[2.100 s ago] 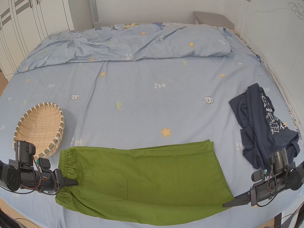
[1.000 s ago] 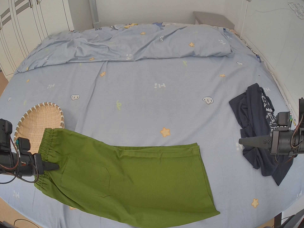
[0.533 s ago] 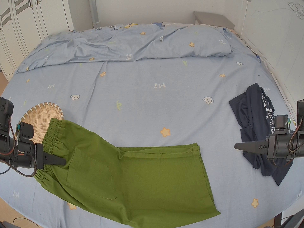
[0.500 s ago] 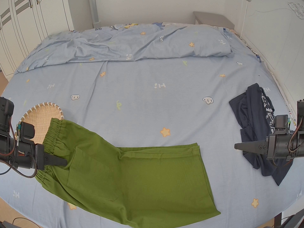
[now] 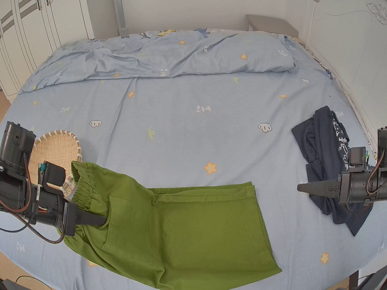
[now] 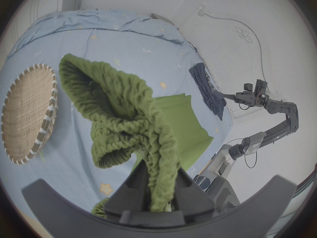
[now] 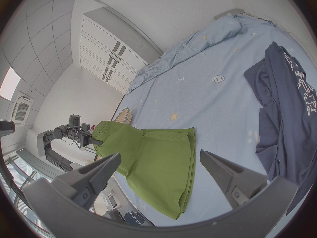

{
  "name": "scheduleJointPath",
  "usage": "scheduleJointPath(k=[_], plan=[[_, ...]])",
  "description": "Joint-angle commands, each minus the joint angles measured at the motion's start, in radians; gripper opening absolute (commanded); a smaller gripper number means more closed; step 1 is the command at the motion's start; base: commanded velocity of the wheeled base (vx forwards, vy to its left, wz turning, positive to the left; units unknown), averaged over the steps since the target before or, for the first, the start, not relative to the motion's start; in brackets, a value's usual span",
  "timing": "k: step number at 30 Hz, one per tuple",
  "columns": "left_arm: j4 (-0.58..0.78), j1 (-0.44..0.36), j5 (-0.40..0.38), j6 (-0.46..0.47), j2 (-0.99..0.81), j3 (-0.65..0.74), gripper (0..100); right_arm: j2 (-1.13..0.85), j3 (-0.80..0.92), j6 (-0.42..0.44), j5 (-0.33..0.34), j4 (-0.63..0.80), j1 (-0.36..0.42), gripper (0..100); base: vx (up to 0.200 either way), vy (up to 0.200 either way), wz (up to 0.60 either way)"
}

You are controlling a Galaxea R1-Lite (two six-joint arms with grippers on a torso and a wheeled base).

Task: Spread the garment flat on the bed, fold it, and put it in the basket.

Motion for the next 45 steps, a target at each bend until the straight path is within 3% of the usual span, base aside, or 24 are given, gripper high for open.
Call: scheduleJointPath(k=[1, 5, 12, 19, 26, 32, 45], plan=[[0.001, -0.08, 0.029, -0.009, 0.052, -0.054, 0, 0.003, 0.001, 0.0, 0.0, -0.001, 0.001, 100, 0.0, 0.0, 0.0], [-0.005, -0.22, 0.092, -0.102, 0.13, -0.146, 0, 0.003, 0.003, -0.001, -0.012, -0.001, 0.013, 100, 0.0, 0.0, 0.0], [-0.009, -0.369, 0.203, -0.138, 0.244, -0.25, 0, 0.005, 0.004, -0.001, -0.036, -0.001, 0.024, 100, 0.0, 0.0, 0.0], [-0.009, -0.511, 0.22, -0.161, 0.354, -0.37, 0, 0.011, 0.006, -0.001, -0.036, -0.004, 0.023, 100, 0.0, 0.0, 0.0], [-0.015, -0.608, 0.276, -0.254, 0.44, -0.408, 0, 0.019, 0.004, -0.003, -0.036, -0.004, 0.016, 100, 0.0, 0.0, 0.0], [-0.129, -0.669, 0.307, -0.306, 0.5, -0.397, 0, 0.019, 0.006, -0.003, -0.038, -0.004, 0.02, 100, 0.0, 0.0, 0.0], [-0.25, -0.745, 0.348, -0.372, 0.578, -0.396, 0, 0.039, 0.006, -0.003, -0.036, -0.008, 0.013, 100, 0.0, 0.0, 0.0]])
